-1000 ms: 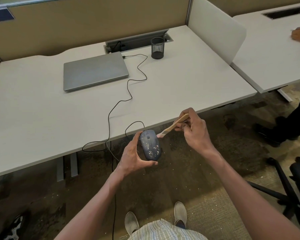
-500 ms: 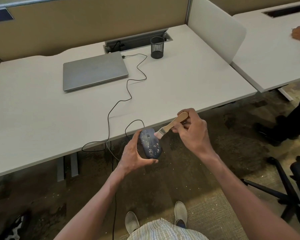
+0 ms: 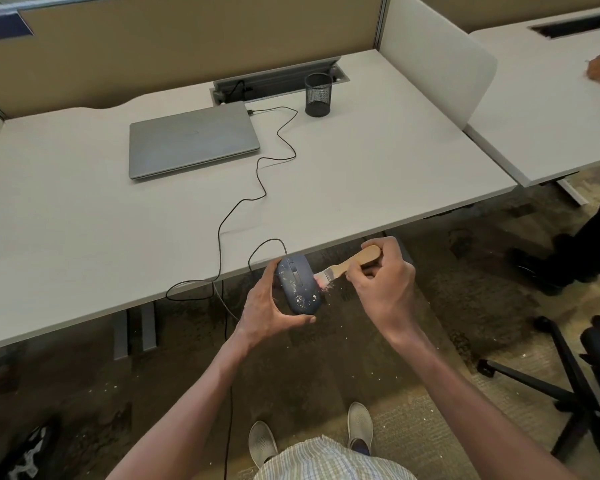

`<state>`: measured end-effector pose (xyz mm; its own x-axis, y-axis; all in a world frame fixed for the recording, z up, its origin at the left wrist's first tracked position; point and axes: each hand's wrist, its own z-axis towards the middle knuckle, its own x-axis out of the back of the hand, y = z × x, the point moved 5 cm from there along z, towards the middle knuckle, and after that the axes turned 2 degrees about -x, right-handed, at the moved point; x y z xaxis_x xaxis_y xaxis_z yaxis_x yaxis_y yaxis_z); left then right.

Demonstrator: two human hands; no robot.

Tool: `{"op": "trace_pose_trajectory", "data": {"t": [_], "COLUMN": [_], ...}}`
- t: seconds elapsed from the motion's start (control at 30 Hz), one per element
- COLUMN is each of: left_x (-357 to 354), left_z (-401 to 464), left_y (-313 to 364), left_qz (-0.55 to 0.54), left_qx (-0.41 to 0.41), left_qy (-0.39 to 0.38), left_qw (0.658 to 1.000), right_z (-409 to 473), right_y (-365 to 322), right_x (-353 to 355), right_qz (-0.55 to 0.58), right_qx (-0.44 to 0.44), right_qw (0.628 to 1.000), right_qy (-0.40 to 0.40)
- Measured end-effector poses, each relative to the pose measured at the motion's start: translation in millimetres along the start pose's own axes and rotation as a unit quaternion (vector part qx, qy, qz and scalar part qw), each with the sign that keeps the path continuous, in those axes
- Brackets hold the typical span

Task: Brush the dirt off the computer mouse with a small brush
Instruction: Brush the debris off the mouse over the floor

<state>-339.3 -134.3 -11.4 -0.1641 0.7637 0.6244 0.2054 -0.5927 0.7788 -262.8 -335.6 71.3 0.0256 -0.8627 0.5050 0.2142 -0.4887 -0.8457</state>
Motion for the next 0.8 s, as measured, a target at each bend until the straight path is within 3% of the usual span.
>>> {"op": "trace_pose_trajectory", "data": {"t": [0.43,0.67,0.8], "left_x": [1,-1,1], "left_z": [-2,2,2], "left_y": [-1,-1,-2], "left_qz": [-0.004,-0.003,-0.003], "left_qx": [0.006,0.008,0.005], "left_qy": [-0.006,-0.006,0.004], "left_qw": [1.0,1.0,1.0], "right_z": [-7,-14,-24], "right_y": [0,-31,-29], "right_x": [-5,-9,-10], "right_qz": [0.022,-0.025,-0.045], "right_qx": [0.007,0.217,0.245], "right_qw": [0.999,0.972,0.958], "right_qy": [0.027,-0.092,-0.143]}}
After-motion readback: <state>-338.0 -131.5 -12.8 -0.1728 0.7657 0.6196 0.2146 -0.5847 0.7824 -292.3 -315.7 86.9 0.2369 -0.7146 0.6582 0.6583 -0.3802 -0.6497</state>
